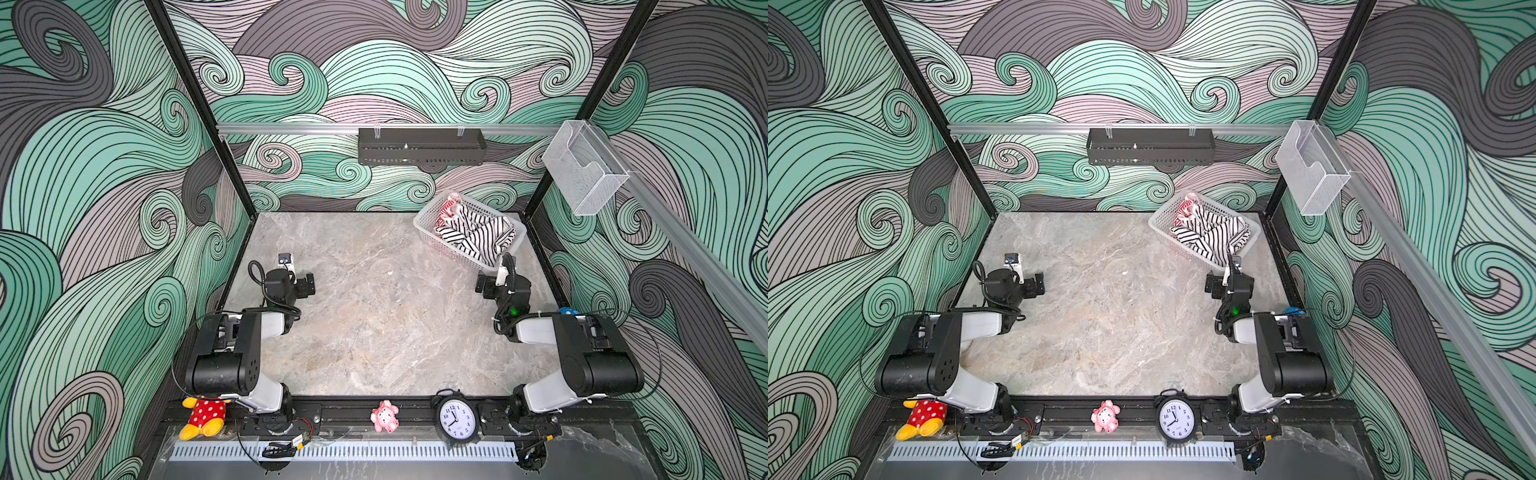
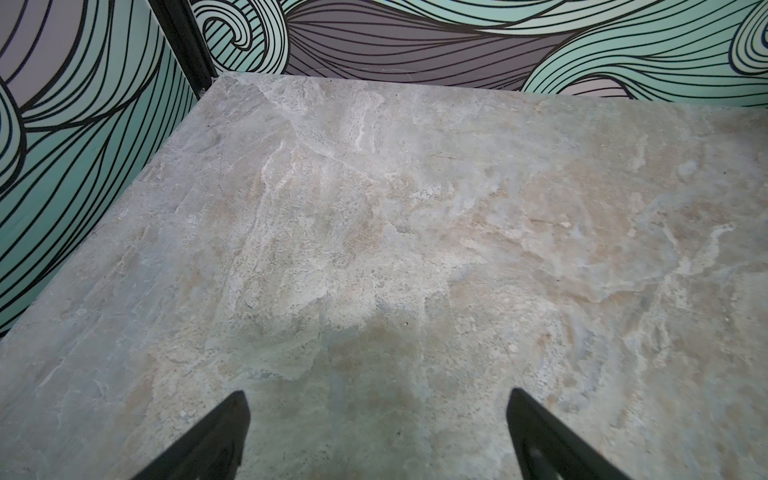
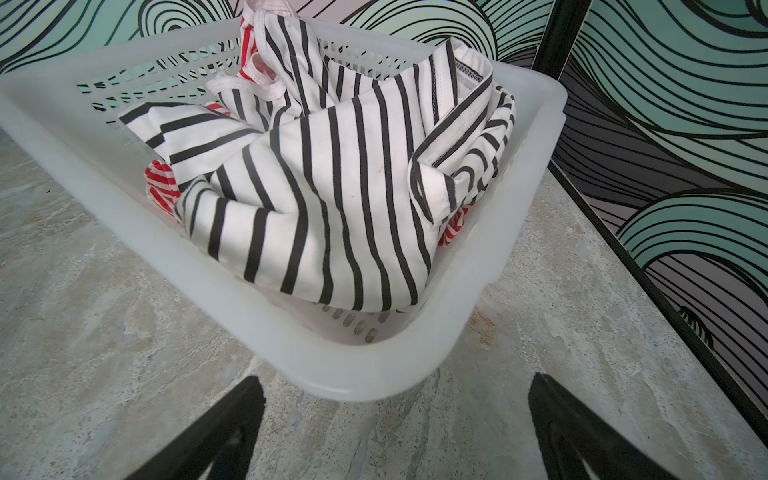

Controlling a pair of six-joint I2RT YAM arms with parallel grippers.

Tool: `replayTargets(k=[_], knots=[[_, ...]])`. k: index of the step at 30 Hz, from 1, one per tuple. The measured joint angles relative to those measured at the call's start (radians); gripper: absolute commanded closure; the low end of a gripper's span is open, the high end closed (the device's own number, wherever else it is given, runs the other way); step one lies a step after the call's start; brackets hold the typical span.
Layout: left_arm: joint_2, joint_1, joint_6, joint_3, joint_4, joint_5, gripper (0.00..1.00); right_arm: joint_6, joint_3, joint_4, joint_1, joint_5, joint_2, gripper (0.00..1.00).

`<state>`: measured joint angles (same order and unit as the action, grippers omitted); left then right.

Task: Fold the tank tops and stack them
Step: 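Move the right gripper over the white basket toward the striped clothes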

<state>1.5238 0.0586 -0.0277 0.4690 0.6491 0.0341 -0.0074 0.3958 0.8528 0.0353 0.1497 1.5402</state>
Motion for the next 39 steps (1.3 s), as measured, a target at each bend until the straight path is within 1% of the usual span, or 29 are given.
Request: replayTargets(k=[19, 25, 27, 28, 30, 31, 33, 36, 38, 39], knots=[[0.000, 0.000, -0.001, 0.000, 0.000, 0.000, 0.01, 0.000, 0.000, 0.001, 0.000, 0.001, 0.000, 0.01], [0.000, 0.000, -0.001, 0.000, 0.001, 0.000, 0.01, 0.000, -0.015, 0.029, 0.001, 0.004, 0.000, 0.05], [-0.004, 0.000, -0.001, 0.005, -0.021, 0.000, 0.01, 0.002, -0.036, 0.046, 0.003, 0.013, -0.005, 0.05], [-0.011, 0.001, -0.001, 0.016, -0.060, 0.000, 0.01, 0.002, -0.044, 0.040, 0.006, 0.025, -0.016, 0.05], [-0.030, 0.004, 0.000, 0.070, -0.174, -0.009, 0.01, 0.009, -0.041, -0.045, 0.019, 0.057, -0.081, 0.05], [-0.037, 0.004, 0.002, 0.118, -0.245, -0.021, 0.01, 0.023, -0.022, -0.124, 0.025, 0.082, -0.136, 0.05], [-0.045, 0.005, 0.010, 0.219, -0.375, -0.041, 0.01, 0.062, 0.042, -0.270, 0.034, 0.128, -0.233, 0.01], [-0.049, 0.005, 0.025, 0.376, -0.567, -0.064, 0.02, 0.175, 0.222, -0.544, 0.035, 0.204, -0.321, 0.01], [-0.049, 0.005, 0.034, 0.444, -0.669, -0.068, 0.02, 0.288, 0.388, -0.769, 0.035, 0.253, -0.323, 0.01], [-0.050, 0.005, 0.037, 0.463, -0.708, -0.069, 0.03, 0.324, 0.447, -0.843, 0.035, 0.262, -0.316, 0.01]])
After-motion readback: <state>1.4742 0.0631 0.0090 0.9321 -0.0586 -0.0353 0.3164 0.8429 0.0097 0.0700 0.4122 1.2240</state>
